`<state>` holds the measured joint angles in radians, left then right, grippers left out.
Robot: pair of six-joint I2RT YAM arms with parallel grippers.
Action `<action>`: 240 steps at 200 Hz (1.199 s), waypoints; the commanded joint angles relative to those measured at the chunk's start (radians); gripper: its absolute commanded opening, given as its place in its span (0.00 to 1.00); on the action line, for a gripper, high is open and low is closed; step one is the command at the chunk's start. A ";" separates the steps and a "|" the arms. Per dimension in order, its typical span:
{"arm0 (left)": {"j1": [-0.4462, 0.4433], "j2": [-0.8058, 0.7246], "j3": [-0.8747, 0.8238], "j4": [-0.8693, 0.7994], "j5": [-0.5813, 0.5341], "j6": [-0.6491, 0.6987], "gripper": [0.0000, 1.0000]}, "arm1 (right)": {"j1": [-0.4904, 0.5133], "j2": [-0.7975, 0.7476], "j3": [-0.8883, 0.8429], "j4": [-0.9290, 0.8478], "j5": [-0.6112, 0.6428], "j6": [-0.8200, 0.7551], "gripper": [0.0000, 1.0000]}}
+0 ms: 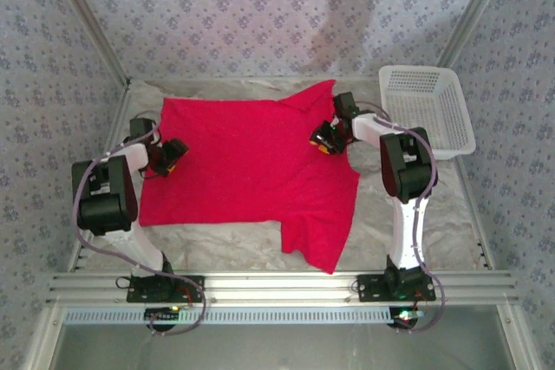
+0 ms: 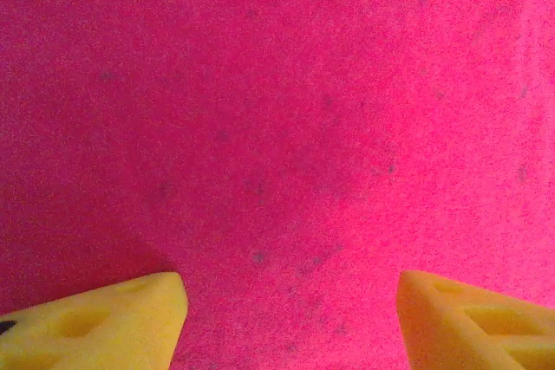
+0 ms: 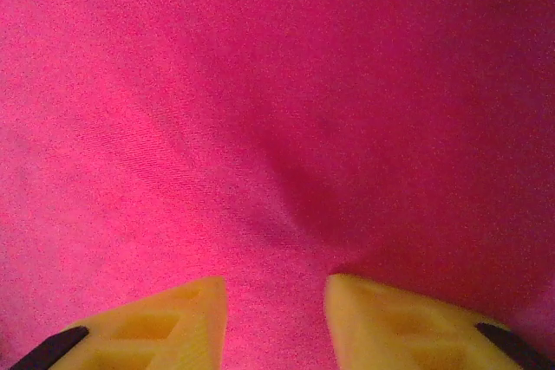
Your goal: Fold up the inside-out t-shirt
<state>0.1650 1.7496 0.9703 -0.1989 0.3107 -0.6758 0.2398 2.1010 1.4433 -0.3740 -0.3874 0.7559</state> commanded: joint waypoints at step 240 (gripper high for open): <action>0.059 -0.326 -0.143 0.014 -0.133 -0.015 0.88 | 0.067 0.296 0.578 -0.192 0.257 0.050 0.44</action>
<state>0.2291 1.3972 0.8112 -0.2295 0.1307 -0.6617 0.3073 2.3650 1.9442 -0.5335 -0.1272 0.7731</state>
